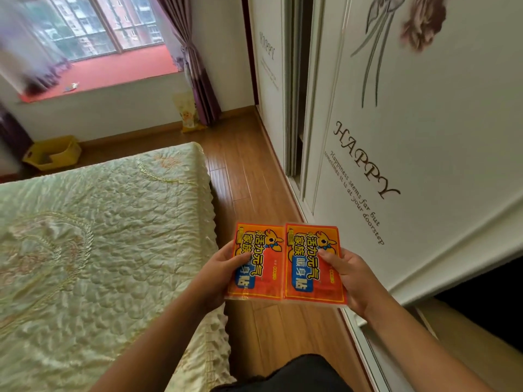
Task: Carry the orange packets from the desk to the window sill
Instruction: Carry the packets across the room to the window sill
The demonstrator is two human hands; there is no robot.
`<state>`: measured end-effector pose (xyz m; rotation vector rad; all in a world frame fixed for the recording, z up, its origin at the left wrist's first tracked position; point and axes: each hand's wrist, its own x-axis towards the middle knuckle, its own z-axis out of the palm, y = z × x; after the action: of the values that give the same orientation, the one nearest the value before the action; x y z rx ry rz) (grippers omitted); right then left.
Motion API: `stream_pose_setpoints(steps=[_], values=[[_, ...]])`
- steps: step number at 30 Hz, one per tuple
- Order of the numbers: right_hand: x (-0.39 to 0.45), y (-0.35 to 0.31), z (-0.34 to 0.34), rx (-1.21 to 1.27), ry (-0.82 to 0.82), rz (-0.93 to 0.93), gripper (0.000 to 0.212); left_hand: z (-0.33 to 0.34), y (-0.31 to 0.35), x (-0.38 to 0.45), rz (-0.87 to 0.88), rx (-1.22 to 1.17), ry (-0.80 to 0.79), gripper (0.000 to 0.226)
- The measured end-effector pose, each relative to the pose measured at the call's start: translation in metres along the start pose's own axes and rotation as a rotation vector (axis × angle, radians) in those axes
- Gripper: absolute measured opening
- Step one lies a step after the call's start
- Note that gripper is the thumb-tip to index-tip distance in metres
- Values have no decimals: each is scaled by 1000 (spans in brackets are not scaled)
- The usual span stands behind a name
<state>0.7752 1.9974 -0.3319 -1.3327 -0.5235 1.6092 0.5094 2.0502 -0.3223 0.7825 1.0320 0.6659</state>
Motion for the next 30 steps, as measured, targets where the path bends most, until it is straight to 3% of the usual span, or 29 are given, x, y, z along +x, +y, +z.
stream_pose_setpoints(steps=[12,23,30], values=[[81,-26,29,-82,-69,48,25,-39,16,50,32,-139,98,40],[201,-66,138,-208,-120,42,44,-151,105,120,97,-174,158,38],[252,-91,181,-179,-87,7,27,-195,153,159,112,-176,156,36]])
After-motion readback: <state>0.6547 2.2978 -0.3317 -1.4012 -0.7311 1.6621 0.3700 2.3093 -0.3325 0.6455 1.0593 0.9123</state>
